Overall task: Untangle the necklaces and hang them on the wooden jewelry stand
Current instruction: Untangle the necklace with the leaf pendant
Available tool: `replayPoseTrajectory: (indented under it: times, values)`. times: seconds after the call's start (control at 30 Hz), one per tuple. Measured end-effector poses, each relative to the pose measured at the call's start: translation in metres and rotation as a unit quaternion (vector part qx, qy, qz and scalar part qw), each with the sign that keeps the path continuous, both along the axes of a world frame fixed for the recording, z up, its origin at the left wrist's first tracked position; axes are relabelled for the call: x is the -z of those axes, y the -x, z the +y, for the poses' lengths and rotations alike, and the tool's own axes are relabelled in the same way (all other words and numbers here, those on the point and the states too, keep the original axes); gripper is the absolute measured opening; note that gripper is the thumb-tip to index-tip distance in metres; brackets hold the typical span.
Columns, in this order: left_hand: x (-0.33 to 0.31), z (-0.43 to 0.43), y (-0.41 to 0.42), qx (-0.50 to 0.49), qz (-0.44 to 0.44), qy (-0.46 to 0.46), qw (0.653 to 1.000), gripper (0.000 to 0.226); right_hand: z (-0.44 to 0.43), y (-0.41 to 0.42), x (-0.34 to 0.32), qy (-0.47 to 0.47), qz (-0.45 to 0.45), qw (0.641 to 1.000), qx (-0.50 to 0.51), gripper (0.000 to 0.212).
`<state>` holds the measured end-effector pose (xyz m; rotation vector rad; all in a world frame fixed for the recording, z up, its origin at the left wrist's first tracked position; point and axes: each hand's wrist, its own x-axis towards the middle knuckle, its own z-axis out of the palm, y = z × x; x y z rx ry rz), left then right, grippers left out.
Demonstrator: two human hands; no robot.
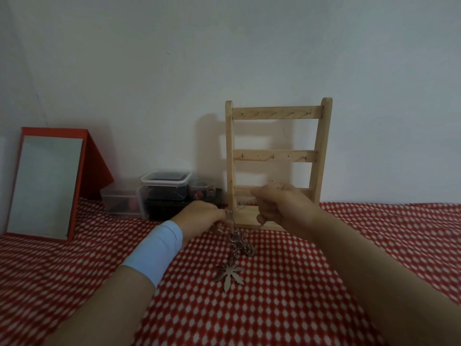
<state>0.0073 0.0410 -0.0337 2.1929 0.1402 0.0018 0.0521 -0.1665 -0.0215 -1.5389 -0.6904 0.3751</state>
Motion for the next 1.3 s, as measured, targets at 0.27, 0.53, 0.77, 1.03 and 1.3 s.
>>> replayPoseTrajectory:
  times: [0.27,0.53,0.77,1.03,1.3]
  values:
    - [0.01,0.008,0.002,0.036,0.004,0.127,0.991,0.027,-0.003,0.0,-0.002,-0.014,-0.009,1.0,-0.017,0.053]
    - [0.013,0.014,0.0,0.018,-0.043,0.049,0.998,0.029,0.0,0.002,-0.004,-0.005,0.036,0.999,-0.015,0.04]
    - [0.012,0.006,0.001,0.049,-0.055,0.079,0.994,0.031,-0.005,-0.004,0.004,0.271,-0.13,0.949,0.096,0.055]
    - [-0.002,-0.005,0.004,0.055,-0.069,0.018,0.996,0.029,0.023,0.005,0.013,0.263,-0.16,0.948,0.087,0.038]
    - [-0.012,-0.007,0.01,0.045,-0.072,0.001,0.996,0.024,0.01,-0.004,0.014,0.213,-0.177,0.955,0.107,0.011]
